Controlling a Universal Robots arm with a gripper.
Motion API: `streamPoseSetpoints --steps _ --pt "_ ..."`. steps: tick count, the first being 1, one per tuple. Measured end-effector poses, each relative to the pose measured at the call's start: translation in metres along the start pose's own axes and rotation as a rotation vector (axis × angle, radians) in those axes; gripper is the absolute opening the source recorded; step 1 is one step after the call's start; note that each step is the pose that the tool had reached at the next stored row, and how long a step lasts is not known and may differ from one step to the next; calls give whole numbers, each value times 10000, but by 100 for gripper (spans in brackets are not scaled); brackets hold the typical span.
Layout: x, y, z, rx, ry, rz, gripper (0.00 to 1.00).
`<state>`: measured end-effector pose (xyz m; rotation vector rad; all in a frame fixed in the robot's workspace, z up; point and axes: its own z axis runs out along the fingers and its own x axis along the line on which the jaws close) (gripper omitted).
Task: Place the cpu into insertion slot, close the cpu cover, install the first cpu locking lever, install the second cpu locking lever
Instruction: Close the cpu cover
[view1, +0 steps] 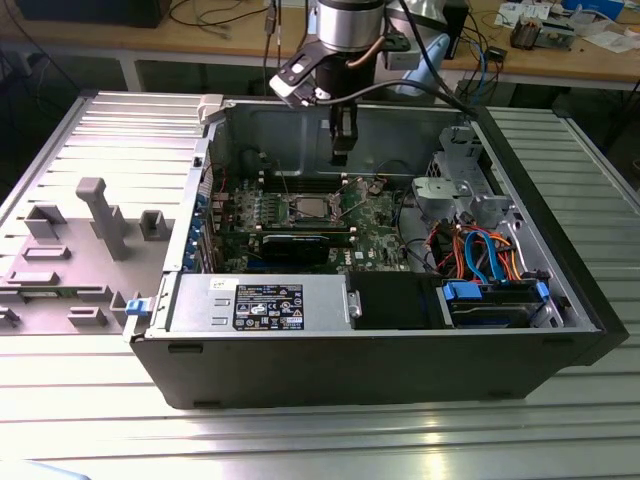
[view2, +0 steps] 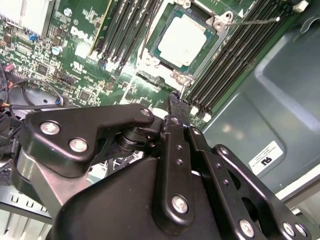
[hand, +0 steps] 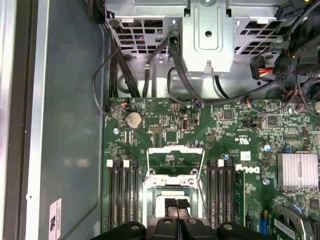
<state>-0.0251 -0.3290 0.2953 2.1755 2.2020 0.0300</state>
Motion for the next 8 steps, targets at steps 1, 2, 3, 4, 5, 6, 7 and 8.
streamPoseSetpoints --steps 1,2,3,4,5,6,7,8 --pt "0 10 1 0 0 0 11" --pt "0 19 1 1 0 0 11" --pt "0 30 2 2 0 0 11" --pt "0 51 3 3 0 -1 11" --pt "-1 65 4 5 -1 -1 11" --pt "-1 76 5 5 0 -1 11" --pt "-1 94 6 6 0 0 11" --pt "-1 103 6 7 0 0 11"
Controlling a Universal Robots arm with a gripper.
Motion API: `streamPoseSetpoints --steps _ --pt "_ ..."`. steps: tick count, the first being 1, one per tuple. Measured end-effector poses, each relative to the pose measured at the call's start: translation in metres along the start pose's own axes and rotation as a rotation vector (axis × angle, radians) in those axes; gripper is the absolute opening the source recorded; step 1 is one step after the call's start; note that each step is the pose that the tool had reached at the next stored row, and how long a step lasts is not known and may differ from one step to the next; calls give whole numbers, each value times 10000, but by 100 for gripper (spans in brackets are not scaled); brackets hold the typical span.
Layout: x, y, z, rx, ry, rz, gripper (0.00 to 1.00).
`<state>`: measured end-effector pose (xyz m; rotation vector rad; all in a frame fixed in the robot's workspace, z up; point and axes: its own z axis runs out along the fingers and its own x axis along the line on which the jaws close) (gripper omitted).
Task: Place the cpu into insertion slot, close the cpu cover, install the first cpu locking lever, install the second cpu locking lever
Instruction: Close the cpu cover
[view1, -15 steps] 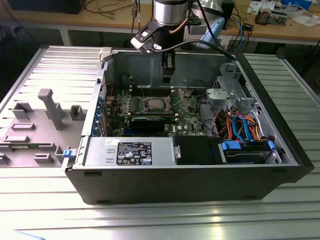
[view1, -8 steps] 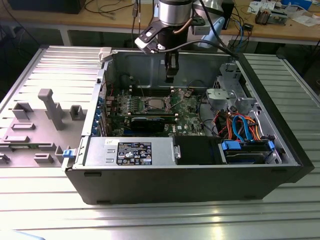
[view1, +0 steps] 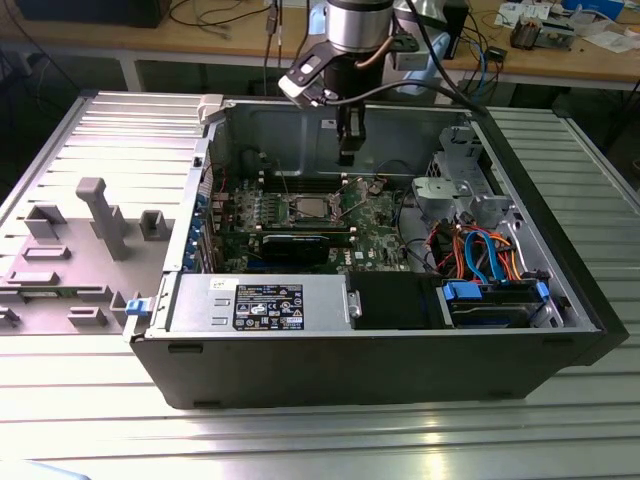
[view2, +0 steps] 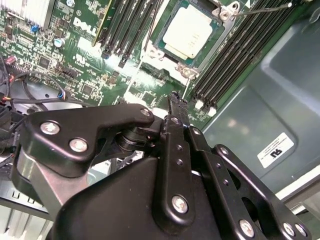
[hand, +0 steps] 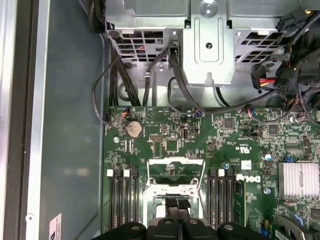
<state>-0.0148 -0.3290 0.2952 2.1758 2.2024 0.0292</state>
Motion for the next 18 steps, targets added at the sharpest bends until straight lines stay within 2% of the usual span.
streamPoseSetpoints --steps 10,18 --pt "-1 123 10 3 0 0 11" --pt "-2 192 16 5 -2 -1 11"
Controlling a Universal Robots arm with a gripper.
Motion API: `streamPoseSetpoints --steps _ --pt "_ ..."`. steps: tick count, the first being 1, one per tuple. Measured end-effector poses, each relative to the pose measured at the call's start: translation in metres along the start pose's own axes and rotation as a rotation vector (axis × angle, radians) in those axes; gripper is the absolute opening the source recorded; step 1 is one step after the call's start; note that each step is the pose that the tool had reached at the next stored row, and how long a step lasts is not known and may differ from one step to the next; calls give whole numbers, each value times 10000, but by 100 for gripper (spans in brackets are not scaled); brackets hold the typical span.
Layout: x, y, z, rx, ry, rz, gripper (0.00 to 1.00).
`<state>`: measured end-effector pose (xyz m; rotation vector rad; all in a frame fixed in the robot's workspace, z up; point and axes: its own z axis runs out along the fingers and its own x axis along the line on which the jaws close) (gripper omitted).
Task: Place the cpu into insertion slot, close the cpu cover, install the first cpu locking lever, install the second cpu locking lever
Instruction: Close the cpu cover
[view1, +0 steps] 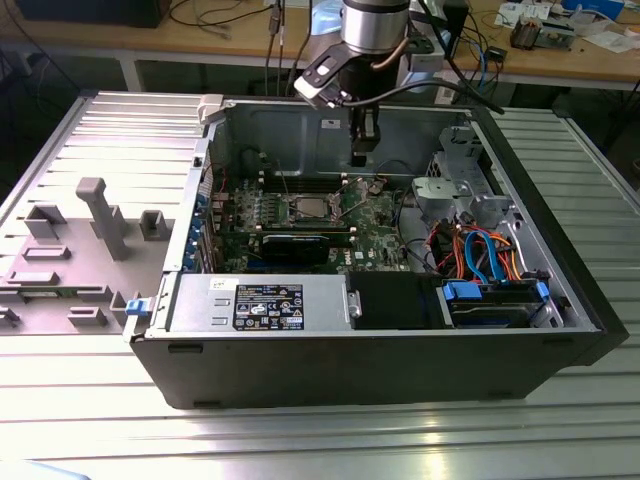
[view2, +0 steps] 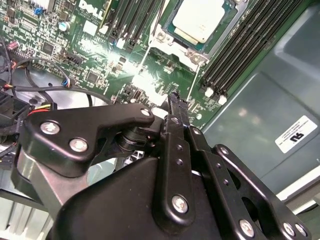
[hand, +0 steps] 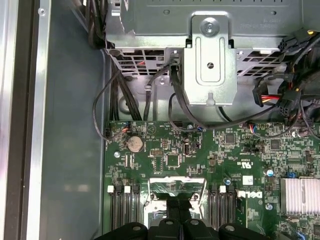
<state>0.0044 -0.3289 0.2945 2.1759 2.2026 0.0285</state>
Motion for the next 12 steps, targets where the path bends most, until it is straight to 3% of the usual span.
streamPoseSetpoints --steps 12 --pt "-2 153 15 2 -3 0 11"
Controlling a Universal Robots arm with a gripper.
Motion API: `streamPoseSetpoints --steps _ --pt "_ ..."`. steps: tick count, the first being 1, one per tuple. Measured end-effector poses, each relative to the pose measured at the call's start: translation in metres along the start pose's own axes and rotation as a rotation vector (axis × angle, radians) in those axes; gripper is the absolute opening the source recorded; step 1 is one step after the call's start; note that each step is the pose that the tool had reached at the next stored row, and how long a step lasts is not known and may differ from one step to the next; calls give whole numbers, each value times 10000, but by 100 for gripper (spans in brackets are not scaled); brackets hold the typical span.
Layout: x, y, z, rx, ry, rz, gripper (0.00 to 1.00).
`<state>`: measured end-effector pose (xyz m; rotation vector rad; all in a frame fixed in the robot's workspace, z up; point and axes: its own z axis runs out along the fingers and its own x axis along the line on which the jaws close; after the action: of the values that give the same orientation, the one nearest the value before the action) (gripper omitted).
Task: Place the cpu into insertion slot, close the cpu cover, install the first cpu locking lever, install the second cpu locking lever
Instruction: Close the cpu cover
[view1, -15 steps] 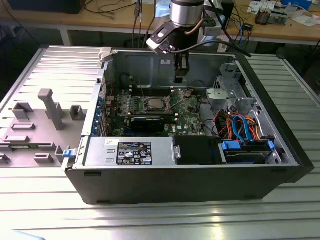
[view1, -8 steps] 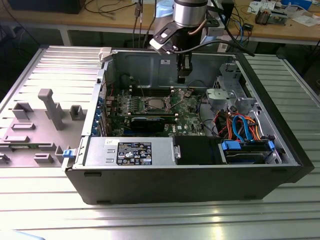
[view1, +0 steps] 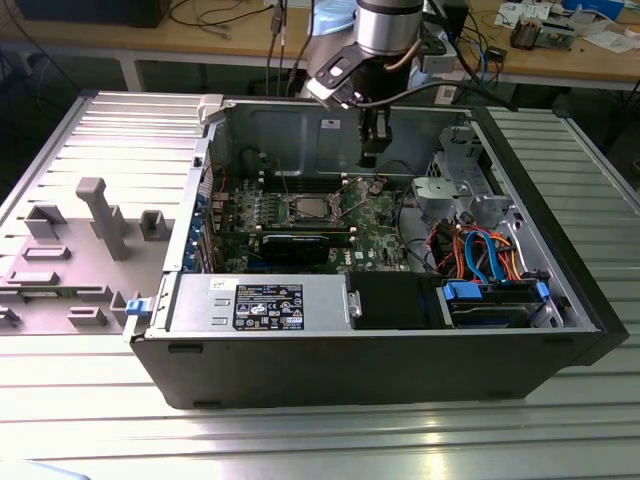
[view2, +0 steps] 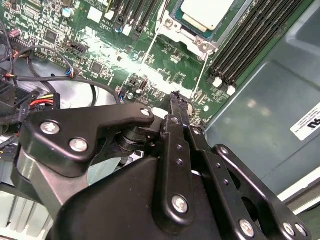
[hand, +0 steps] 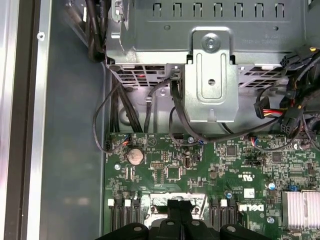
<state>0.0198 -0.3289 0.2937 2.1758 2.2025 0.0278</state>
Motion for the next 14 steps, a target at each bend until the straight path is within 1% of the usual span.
streamPoseSetpoints --steps 14 --pt "-1 148 19 2 -3 -1 11"
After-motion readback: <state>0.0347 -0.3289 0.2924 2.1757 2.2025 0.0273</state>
